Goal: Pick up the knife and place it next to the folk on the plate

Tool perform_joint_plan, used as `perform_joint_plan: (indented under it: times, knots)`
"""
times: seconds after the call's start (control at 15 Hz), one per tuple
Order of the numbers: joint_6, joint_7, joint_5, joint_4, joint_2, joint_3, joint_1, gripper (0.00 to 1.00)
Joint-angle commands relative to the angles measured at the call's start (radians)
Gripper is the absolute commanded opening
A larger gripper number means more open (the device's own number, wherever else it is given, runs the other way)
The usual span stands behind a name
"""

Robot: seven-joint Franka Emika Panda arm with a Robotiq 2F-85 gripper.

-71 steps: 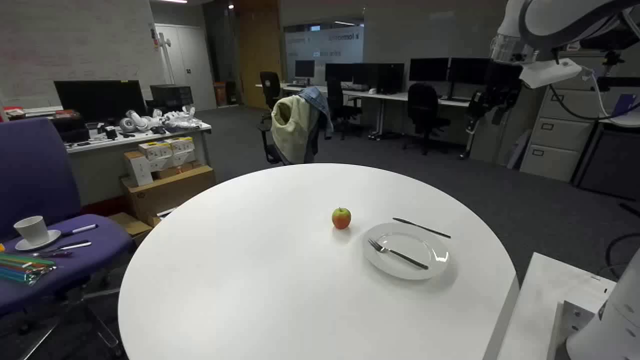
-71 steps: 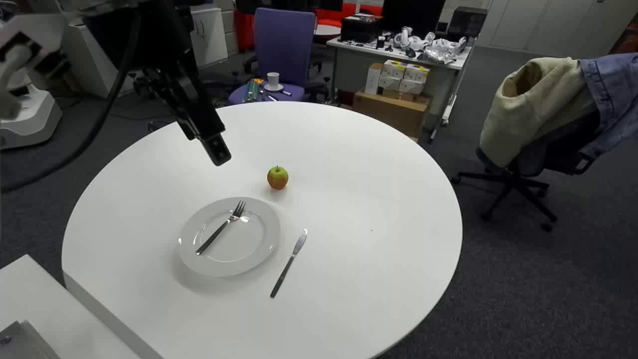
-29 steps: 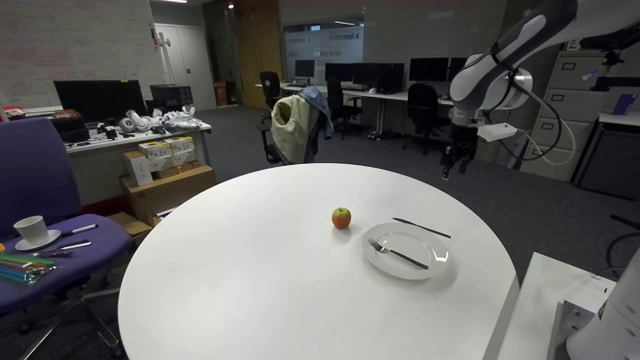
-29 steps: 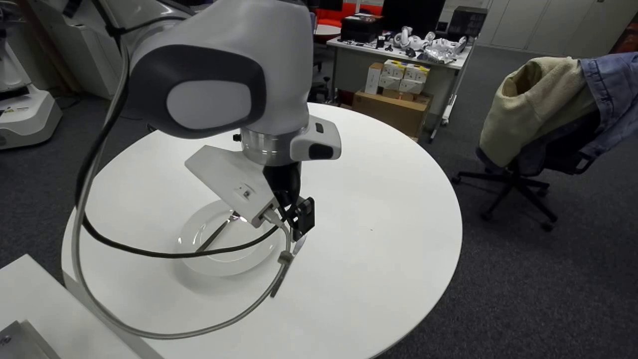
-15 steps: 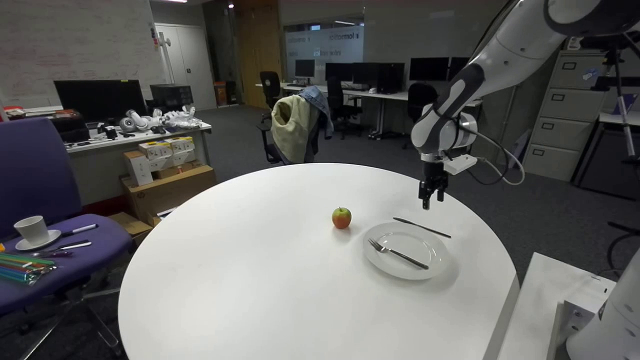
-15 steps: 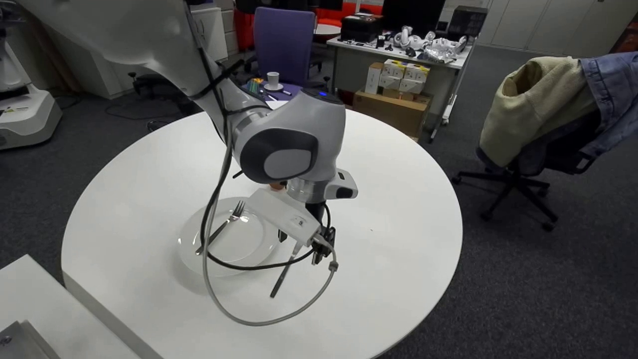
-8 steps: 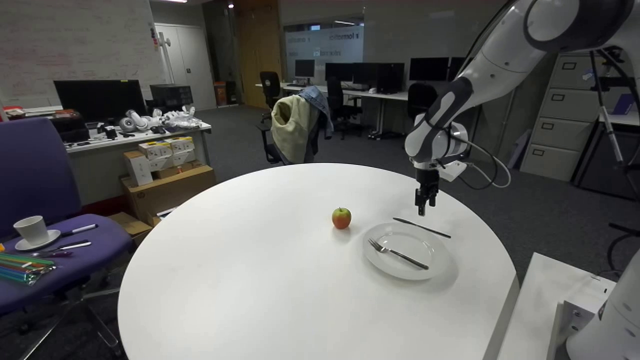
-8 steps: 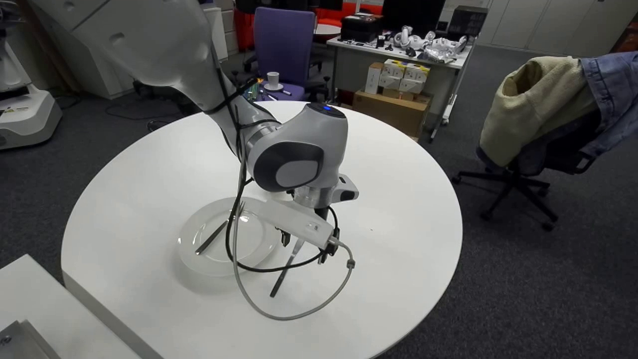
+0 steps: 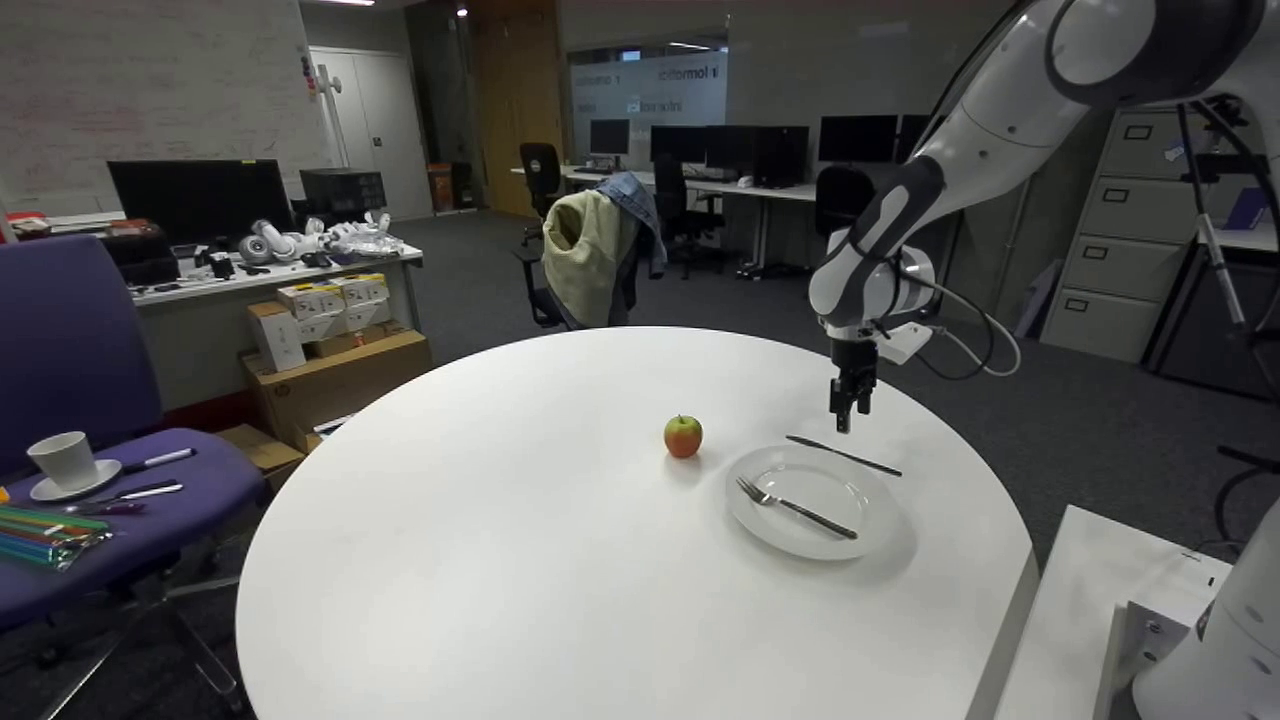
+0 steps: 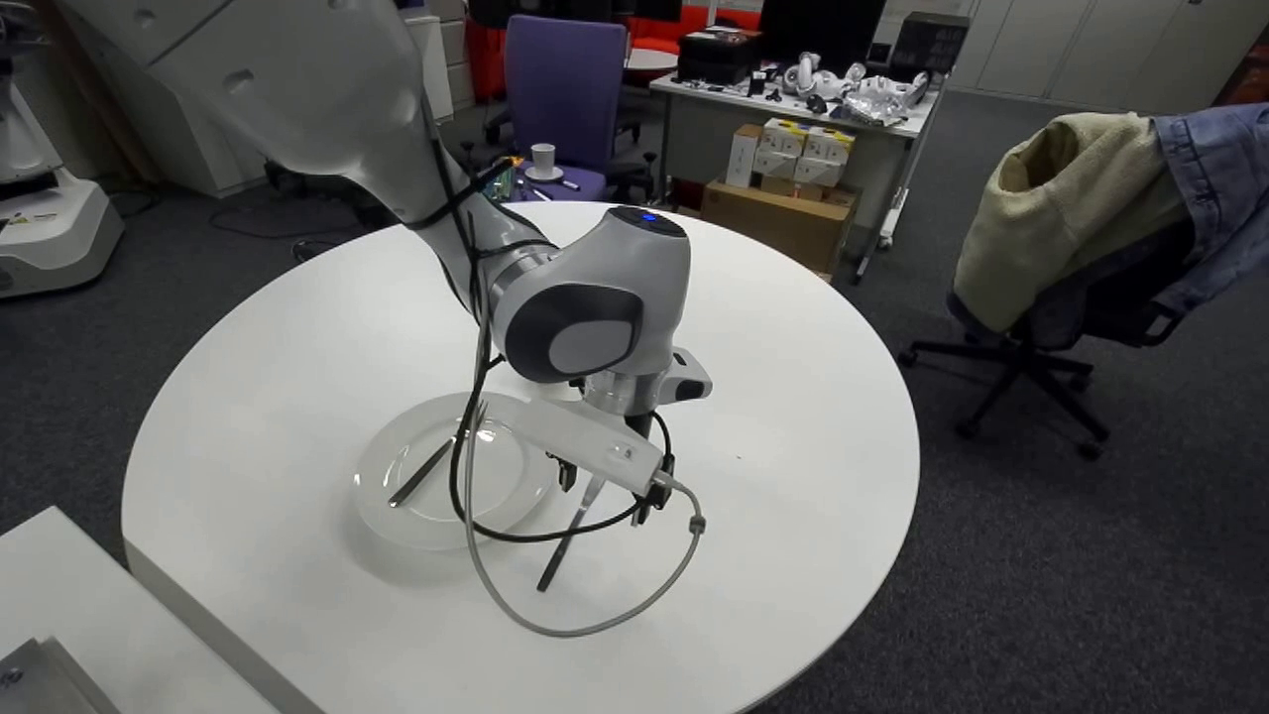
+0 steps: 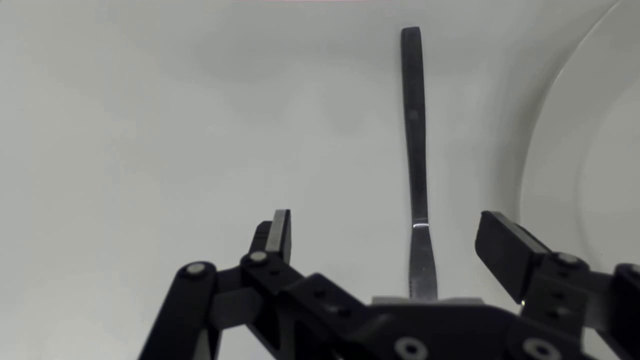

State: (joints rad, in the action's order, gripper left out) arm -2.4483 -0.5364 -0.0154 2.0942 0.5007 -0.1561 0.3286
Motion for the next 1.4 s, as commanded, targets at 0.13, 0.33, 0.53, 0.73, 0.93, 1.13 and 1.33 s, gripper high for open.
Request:
perform_joint_plan:
  times: [0.13,0.33,0.53,0.73,0.93,1.13,1.33]
  knots:
    - [-0.019,0.022,0.053,-0.001,0.010,0.015,0.002,1.00]
    - [-0.028,0.042,0.085,-0.003,0.019,0.007,-0.005,1.00]
    - [-0.038,0.047,0.095,-0.008,0.033,0.011,-0.002,1.00]
    - [-0.059,0.041,0.086,-0.013,0.060,0.024,0.003,1.00]
    - [-0.120,0.036,0.070,-0.010,0.089,0.045,0.013,1.00]
    - [-0.175,0.042,0.075,-0.005,0.111,0.057,0.014,1.00]
    - [-0.196,0.045,0.074,-0.003,0.110,0.062,0.019,1.00]
